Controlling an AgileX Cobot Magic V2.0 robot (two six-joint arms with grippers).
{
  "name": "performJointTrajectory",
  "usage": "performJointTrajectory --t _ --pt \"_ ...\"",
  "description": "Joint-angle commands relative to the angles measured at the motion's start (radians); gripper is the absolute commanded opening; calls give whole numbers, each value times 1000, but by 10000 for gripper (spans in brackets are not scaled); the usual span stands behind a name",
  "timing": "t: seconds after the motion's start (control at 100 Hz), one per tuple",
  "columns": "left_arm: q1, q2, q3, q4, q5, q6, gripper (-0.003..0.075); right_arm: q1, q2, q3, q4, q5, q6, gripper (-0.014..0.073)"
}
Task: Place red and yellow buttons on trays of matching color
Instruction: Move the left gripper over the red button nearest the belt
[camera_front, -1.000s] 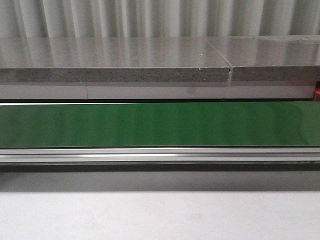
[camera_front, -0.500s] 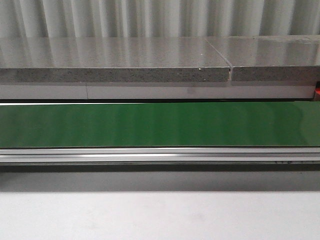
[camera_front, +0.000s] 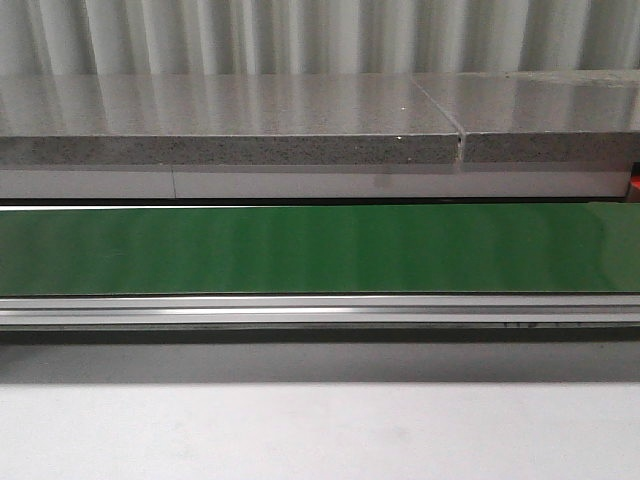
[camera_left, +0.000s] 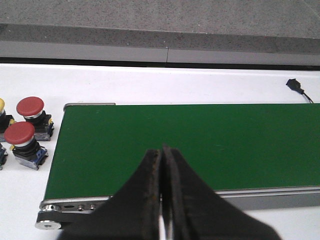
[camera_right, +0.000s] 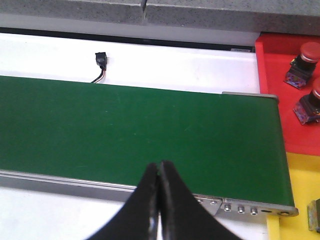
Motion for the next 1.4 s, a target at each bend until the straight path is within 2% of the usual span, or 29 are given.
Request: performJointTrajectory --t 0.0,0.09,0.14,0.26,0.31,0.36,0.6,0.71,0.8,0.87,1.18,1.39 --pt "-8 3 -25 -22 -68 0 8 1 -4 -23 5 -59 -10 -116" --pt "-8 3 -25 -22 -67 0 122 1 -4 -23 5 -59 -10 -116" --pt "-8 3 -25 -22 -67 0 221 1 -4 -23 5 -59 -10 -116" --pt "-8 3 -25 -22 -69 0 538 1 -4 -23 5 -59 -10 -116" --pt "-8 3 -25 -22 -69 0 633 1 -4 -23 5 -59 -10 -116" --pt "-8 3 -25 -22 -69 0 685 1 -4 -23 5 -59 -10 -116" --pt "-6 3 -27 -22 -95 -10 662 1 -4 -23 5 -59 -10 -116" --pt "18 17 -46 26 -118 -126 659 1 -4 -23 5 -59 -10 -116" --pt "61 55 -75 91 -104 -248 659 1 -4 -23 5 -59 -10 -116" --pt "106 102 -96 114 -100 -291 659 1 -4 -23 5 -59 -10 -116" --pt "350 413 -151 41 -120 -292 659 1 -4 -23 5 -59 -10 -116" --pt "414 641 -226 16 -122 -292 659 1 -4 -23 5 -59 -10 -116"
